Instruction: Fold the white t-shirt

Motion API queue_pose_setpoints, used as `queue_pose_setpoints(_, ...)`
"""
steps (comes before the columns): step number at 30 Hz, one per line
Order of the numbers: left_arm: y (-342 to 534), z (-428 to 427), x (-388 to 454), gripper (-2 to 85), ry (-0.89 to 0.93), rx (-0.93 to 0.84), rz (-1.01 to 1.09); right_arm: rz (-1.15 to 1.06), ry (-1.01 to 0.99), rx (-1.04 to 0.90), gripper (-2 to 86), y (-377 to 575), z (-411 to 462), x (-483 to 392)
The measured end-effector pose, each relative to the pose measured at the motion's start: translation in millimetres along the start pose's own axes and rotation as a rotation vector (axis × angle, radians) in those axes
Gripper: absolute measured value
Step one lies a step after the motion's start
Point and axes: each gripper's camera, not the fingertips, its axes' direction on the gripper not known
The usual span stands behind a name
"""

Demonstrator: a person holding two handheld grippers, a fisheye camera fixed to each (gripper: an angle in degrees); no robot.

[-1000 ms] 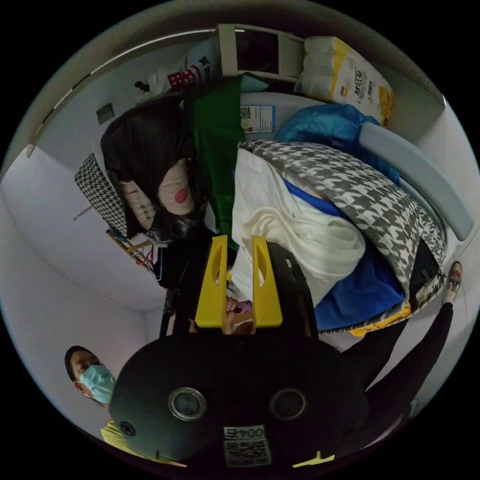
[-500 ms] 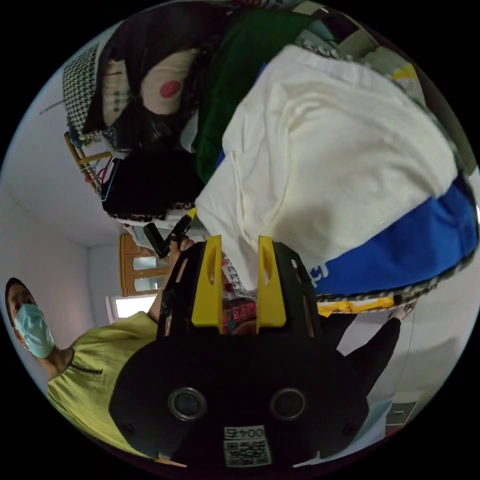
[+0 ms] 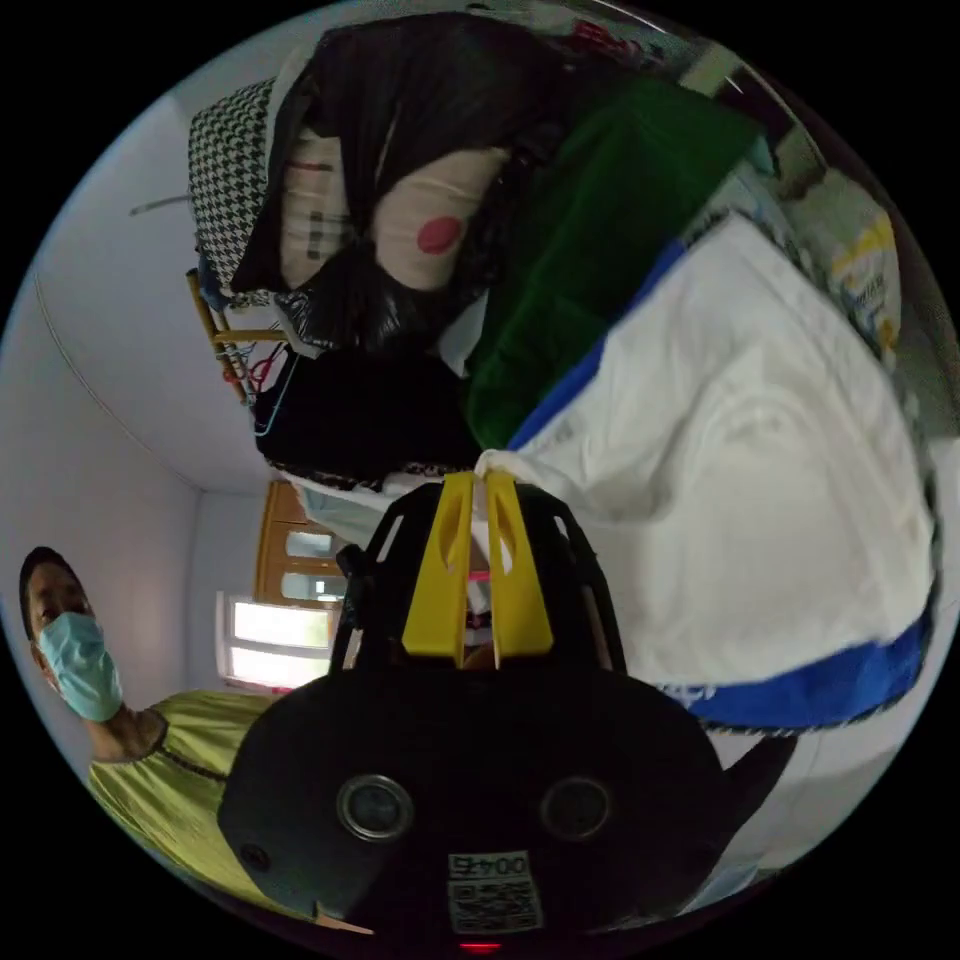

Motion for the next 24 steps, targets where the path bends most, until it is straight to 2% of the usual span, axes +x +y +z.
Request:
queue_pose_setpoints(7,28,9,41,5.6,0.063,-0.044,-0.047,-0.114,0.074,-0.005,9.6,-84,15,0)
queue_pose_setpoints(10,42,6,56,5.7,0.049,-0.055,-0.064,-0.304,0.285,-0.05,10.3,-81,4,-13)
queue_pose_setpoints(14,61,1,74,6.3,0.038,-0.077,-0.089,-0.573,0.708,-0.304,12.1,-41,20,-1)
queue_pose_setpoints(17,50,-15,105,6.8,-0.004,-0.009,-0.021,-0.633,0.846,-0.411,12.3,-17,36,13)
queue_pose_setpoints(19,28,-19,128,7.5,-0.009,0.017,0.051,-0.636,0.868,-0.391,12.0,-11,38,19)
queue_pose_setpoints(24,-62,3,191,11.7,0.012,-0.009,0.225,-0.581,0.765,-0.31,11.2,-12,40,29)
